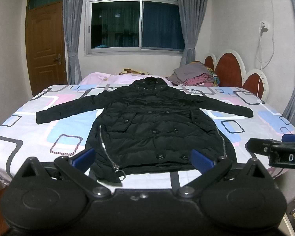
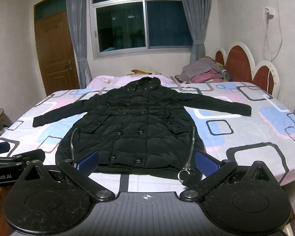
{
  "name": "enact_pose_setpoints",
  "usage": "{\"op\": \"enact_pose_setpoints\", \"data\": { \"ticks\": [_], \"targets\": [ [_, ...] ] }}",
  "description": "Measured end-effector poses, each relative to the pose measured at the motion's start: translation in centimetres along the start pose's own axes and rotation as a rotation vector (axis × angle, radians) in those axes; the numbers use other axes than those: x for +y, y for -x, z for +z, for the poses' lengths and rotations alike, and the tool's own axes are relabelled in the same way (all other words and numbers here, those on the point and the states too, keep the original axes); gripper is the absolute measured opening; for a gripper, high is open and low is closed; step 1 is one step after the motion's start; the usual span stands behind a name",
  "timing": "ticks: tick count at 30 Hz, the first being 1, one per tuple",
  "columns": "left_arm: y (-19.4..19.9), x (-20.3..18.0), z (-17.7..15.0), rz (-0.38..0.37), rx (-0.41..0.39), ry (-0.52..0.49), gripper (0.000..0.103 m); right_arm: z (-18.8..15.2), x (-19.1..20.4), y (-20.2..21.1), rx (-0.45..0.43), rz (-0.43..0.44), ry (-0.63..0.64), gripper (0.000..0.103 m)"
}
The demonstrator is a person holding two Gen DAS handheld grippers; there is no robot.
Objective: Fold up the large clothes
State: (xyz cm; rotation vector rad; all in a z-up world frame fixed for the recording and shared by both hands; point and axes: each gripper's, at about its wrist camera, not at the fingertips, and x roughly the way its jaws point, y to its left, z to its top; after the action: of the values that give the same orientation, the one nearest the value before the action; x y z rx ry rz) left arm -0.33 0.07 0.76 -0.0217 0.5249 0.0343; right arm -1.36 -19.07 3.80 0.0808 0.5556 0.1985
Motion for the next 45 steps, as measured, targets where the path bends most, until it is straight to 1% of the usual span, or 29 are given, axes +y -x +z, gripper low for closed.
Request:
{"op": "enact_pose_setpoints", "data": {
  "ticks": [14,22,28,33,37,40,41,43,45],
  "targets": [
    [-0.1,0.1,0.2,0.001,0.0,-0.002,0.103,0.4,0.2,-0.4,-0.004,0.002,0.002,0.103],
    [-0.1,0.1,0.2,0.003,-0.004,-0.005,0.103,0.4,-0.7,-0.9,-0.004,-0.005,-0.014,0.103],
    [-1.8,0.6,2.2,0.0,-0.047,-0.021,0.103,1.8,-2.5,-2.1,-0.053,-0.057,-0.047,0.103],
    [-4.7,0.5,4.1,-0.001,-0.055,-0.03,0.103,3.4,-5.1,-3.4,-0.085,-0.105,-0.102,0.103],
    [-7.5,-0.2,5.2,-0.012,-0.047,-0.03,0.103,5.1,-7.6,-5.9,-0.095,-0.127,-0.144,0.103],
    [-10.3,-0.8,6.2,-0.023,-0.046,0.007,0.103,6.4,-10.1,-8.5,-0.11,-0.131,-0.181,0.103],
    [-11.5,-1.1,6.6,-0.027,-0.041,0.023,0.103,7.1,-11.2,-9.9,-0.113,-0.14,-0.188,0.103],
    [-14.3,-1.8,7.4,-0.062,-0.025,0.049,0.103,8.0,-13.1,-12.1,-0.121,-0.15,-0.197,0.103],
    [-17.2,-2.8,8.2,-0.078,-0.023,0.056,0.103,9.0,-15.8,-15.1,-0.127,-0.157,-0.214,0.103]
  ]
}}
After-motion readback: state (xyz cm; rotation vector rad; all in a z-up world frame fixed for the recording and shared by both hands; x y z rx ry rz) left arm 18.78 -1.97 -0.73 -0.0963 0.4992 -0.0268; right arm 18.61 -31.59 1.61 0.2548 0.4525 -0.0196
